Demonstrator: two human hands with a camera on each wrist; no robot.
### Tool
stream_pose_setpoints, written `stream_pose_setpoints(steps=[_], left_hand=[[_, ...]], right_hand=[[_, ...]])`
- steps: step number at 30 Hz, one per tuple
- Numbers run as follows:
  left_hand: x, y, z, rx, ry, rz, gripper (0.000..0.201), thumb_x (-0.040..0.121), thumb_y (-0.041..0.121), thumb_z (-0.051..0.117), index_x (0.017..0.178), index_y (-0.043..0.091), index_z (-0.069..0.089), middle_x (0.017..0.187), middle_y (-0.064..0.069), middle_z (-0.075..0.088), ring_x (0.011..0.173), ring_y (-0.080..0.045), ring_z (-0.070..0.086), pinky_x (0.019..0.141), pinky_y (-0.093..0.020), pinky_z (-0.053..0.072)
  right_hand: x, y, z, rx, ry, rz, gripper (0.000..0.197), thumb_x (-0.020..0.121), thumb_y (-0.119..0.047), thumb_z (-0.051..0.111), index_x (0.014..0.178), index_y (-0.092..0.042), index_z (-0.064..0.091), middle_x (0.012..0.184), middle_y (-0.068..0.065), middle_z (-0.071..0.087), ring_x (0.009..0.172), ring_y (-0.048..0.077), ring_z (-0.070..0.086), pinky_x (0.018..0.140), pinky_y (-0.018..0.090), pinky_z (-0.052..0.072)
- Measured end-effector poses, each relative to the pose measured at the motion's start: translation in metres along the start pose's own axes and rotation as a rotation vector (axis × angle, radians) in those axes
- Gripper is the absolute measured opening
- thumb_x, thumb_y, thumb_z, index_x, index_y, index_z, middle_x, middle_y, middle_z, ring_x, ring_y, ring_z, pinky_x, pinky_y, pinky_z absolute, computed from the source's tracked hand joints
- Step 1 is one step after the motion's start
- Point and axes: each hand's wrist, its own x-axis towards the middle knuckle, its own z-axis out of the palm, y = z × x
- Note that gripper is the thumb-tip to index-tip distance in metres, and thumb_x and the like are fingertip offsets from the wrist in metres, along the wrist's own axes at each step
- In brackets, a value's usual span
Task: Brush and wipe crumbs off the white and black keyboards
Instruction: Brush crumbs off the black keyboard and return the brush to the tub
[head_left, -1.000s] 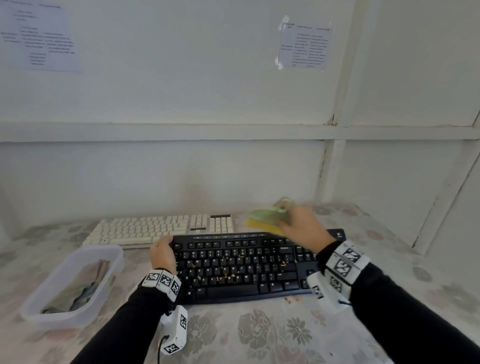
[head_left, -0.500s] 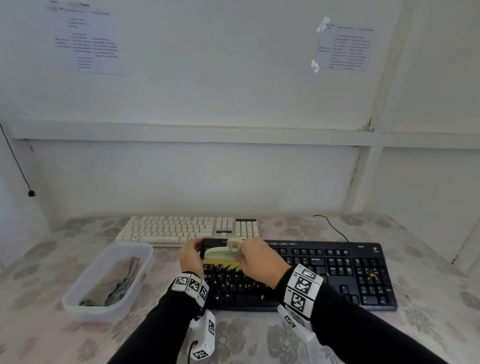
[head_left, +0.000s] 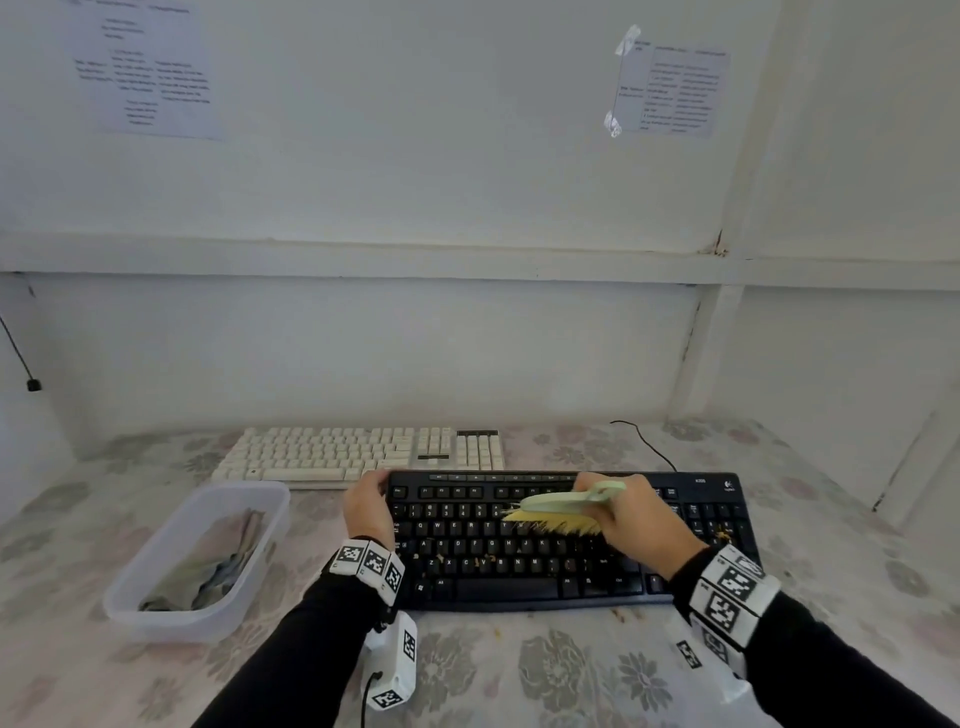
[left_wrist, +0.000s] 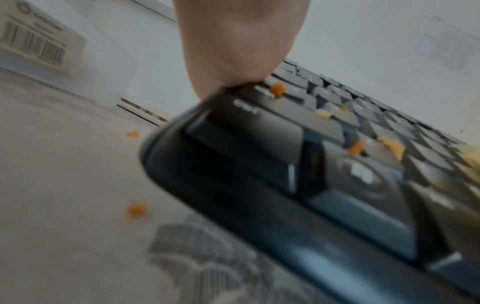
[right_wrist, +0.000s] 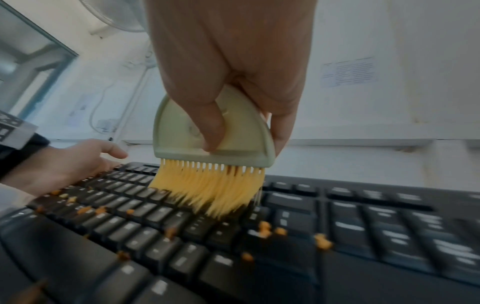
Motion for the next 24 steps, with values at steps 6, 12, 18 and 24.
stream_pose_setpoints(steps=[6,12,18,24], left_hand=[[0.008,-0.007,-0.002,0.049,-0.003,0.004,0.028,0.089,0.008,0.045,0.067,0.011,0.062,0.076,-0.007,0.06,0.083,-0.026,0.055,0.073,-0.034,0.044],[0.009,-0.009,-0.004,0.082,-0.021,0.035,0.027,0.087,0.012,0.046,0.069,0.013,0.067,0.084,-0.011,0.064,0.089,-0.029,0.059,0.083,-0.039,0.048],[-0.003,-0.002,-0.001,0.008,-0.046,0.076,0.028,0.089,0.005,0.044,0.071,0.008,0.065,0.073,-0.006,0.061,0.071,-0.019,0.057,0.058,-0.022,0.048],[0.008,-0.009,-0.003,0.008,-0.056,0.04,0.031,0.089,0.009,0.041,0.072,0.008,0.066,0.076,-0.008,0.063,0.076,-0.023,0.057,0.072,-0.032,0.046]], right_hand=[[-0.016,0.038,-0.02,-0.068,0.048,0.119,0.029,0.087,-0.004,0.056,0.077,-0.03,0.049,0.055,-0.015,0.046,0.05,0.002,0.045,0.048,0.011,0.033],[-0.014,0.053,-0.044,-0.196,-0.034,0.332,0.017,0.084,-0.008,0.053,0.097,-0.002,0.063,0.071,0.008,0.058,0.057,0.018,0.051,0.051,0.025,0.043],[0.003,-0.006,-0.048,-0.039,0.056,0.15,0.015,0.087,-0.009,0.053,0.099,-0.003,0.061,0.071,0.008,0.063,0.061,0.021,0.06,0.059,0.025,0.052],[0.033,-0.098,0.006,0.165,-0.141,-0.099,0.033,0.092,-0.005,0.046,0.124,-0.011,0.052,0.081,-0.002,0.057,0.052,0.004,0.049,0.045,0.008,0.039]])
